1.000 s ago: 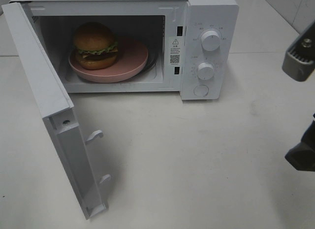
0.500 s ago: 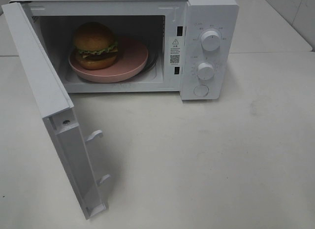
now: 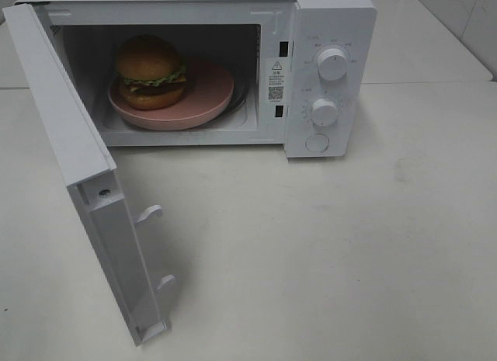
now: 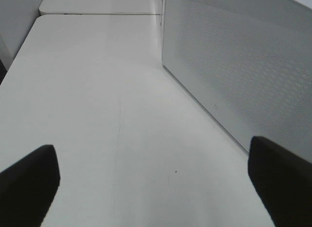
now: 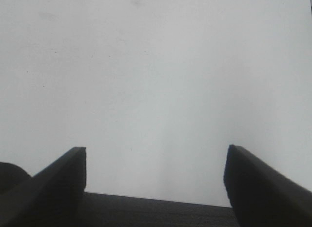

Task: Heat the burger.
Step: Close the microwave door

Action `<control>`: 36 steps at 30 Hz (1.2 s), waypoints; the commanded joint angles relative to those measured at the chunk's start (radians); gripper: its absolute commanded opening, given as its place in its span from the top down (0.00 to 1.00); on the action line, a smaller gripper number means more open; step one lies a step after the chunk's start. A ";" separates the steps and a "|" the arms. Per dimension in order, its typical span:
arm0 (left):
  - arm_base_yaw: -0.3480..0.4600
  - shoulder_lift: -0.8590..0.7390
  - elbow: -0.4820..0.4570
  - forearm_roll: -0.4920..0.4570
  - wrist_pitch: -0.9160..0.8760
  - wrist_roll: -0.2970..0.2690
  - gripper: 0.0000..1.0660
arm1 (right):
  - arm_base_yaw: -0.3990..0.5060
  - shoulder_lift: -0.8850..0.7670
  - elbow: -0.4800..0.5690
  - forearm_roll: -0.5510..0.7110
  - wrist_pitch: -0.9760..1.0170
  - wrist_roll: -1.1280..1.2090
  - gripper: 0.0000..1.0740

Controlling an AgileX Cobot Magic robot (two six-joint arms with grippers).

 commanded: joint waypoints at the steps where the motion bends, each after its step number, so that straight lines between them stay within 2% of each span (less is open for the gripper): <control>1: -0.003 -0.023 0.004 -0.001 -0.010 -0.003 0.08 | -0.038 -0.098 0.045 0.038 0.008 0.007 0.29; 3: -0.003 -0.023 0.004 -0.001 -0.010 -0.003 0.08 | -0.046 -0.125 0.054 0.042 0.000 0.002 0.29; 5: -0.003 -0.023 0.004 -0.001 -0.010 -0.003 0.08 | -0.076 -0.221 0.058 0.051 -0.009 0.001 0.29; 11: -0.003 -0.023 0.004 -0.001 -0.010 -0.003 0.08 | -0.090 -0.301 0.061 0.056 -0.013 0.001 0.29; 16: -0.003 -0.023 0.004 -0.001 -0.010 -0.003 0.08 | -0.093 -0.438 0.063 0.059 -0.014 -0.007 0.29; 36: -0.003 -0.021 0.004 0.000 -0.010 -0.003 0.08 | -0.093 -0.447 0.063 0.072 -0.014 -0.023 0.29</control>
